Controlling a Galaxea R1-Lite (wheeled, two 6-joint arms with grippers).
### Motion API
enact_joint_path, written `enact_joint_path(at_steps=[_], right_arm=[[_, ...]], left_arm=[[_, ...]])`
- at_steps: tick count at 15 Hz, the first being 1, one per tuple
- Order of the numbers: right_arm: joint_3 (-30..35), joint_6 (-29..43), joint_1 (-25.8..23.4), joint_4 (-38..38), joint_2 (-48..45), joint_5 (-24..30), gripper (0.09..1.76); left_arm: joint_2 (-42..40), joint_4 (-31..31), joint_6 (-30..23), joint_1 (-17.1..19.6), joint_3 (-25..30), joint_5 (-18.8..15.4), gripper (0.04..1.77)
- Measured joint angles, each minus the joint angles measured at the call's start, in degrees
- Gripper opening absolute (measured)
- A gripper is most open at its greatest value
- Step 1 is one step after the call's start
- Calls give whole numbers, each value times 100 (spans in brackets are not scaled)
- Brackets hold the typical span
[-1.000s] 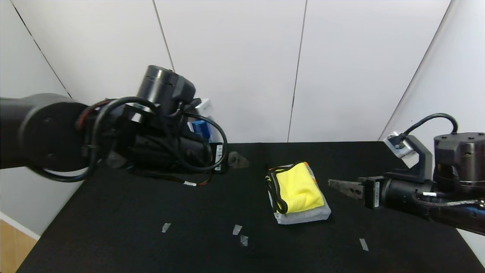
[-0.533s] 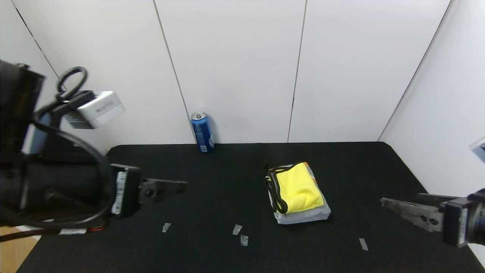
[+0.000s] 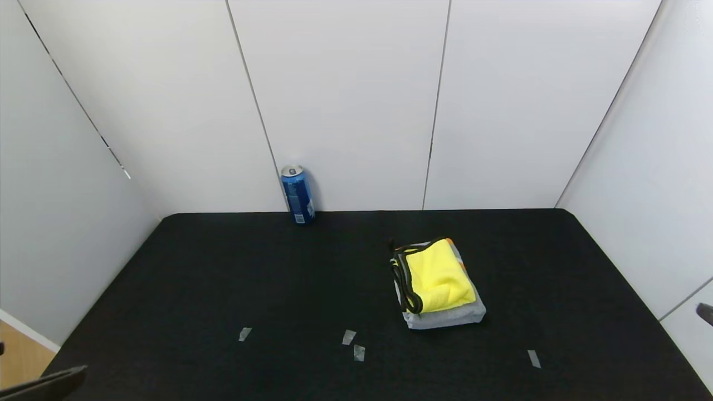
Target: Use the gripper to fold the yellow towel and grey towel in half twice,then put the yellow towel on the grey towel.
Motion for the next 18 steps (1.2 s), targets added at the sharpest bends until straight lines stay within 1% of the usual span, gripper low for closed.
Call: enact_joint_path(at_steps=[3,6,8,9,11,13,14,16,18], right_arm=[[155,5,-257,697,-924,66,170],[196,2,-333,1284,-1781,123,170],[207,-4,-351,1609,-2280,126,170],[218,-9,-360,1786,-2525,107,170],[216,-22,-354,1950,-2859,41,170],[218,-272,-307,1968,-3115,38,170],[266,-417,-285,1972,-3228,38,170],[436,-534,-247,1976,-3497,28,170],[761,-572,-217,1931,-3827,-115,170]], left_arm=[[-894,512,16,427,333,-55,171],[-1671,1061,95,656,529,-84,171],[-2131,1399,288,962,575,-143,171],[-2345,1509,460,1167,595,-290,171],[-2738,1701,813,1687,652,-736,172],[-3051,1744,1018,2164,772,-1130,172],[-3239,1714,1125,2282,906,-1271,172],[-3593,1474,1256,2393,1273,-1436,172],[-3967,803,1291,2437,1849,-1474,172]])
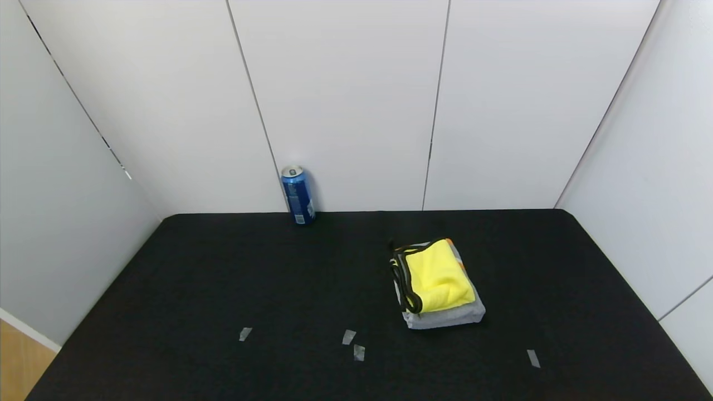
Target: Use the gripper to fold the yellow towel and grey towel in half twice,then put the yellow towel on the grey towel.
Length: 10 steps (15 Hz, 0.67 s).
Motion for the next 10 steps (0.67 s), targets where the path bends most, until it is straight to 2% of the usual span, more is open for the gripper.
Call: enact_joint_path(at_steps=[2,4,6,8,10], right_arm=[[414,-145,11,-278,-300,-279,170],[866,-494,20,-1051,-482,-571,170],[1343,-889,22,-1662,-564,-664,170],[1713,-996,23,-1933,-592,-653,170],[1851,-1031,23,-1960,-602,-525,170]], left_arm=[[-374,-945,7,17,636,0,172],[-599,-1758,5,22,1191,5,172],[-711,-2599,10,27,1748,-16,172],[-761,-3362,16,27,2288,-11,172],[-770,-3633,73,27,2583,20,172]])
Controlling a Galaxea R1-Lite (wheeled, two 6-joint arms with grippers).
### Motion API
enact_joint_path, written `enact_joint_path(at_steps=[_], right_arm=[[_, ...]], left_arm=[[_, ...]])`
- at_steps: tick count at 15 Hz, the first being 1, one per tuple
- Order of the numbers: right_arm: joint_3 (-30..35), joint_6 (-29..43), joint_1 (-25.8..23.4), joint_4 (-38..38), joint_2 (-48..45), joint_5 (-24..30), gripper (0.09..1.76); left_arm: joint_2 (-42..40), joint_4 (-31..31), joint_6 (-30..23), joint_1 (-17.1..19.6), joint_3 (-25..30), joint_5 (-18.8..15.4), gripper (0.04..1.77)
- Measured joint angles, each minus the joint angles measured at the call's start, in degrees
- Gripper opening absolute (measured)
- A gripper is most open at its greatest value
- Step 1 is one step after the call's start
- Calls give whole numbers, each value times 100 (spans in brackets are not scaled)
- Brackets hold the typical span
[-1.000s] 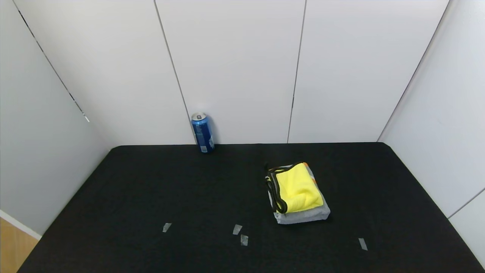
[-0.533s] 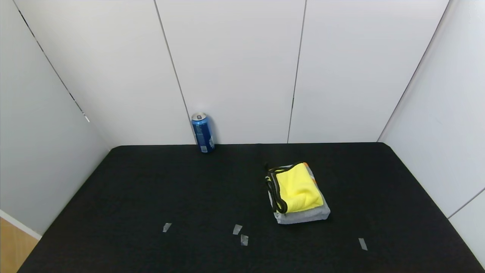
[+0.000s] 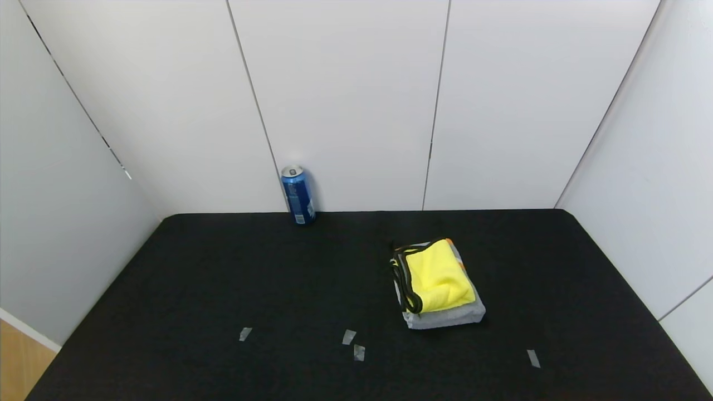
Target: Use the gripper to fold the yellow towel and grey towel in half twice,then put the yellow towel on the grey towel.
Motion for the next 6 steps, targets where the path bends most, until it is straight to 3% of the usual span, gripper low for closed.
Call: enact_joint_path(at_steps=[3,6], right_arm=[[88,-49,29,397,-2,276,170],[68,176,54,406,-2,257,170]], left_arm=[[-9,-660,411,0,667,141,172],[-11,-707,285,0,846,224,172]])
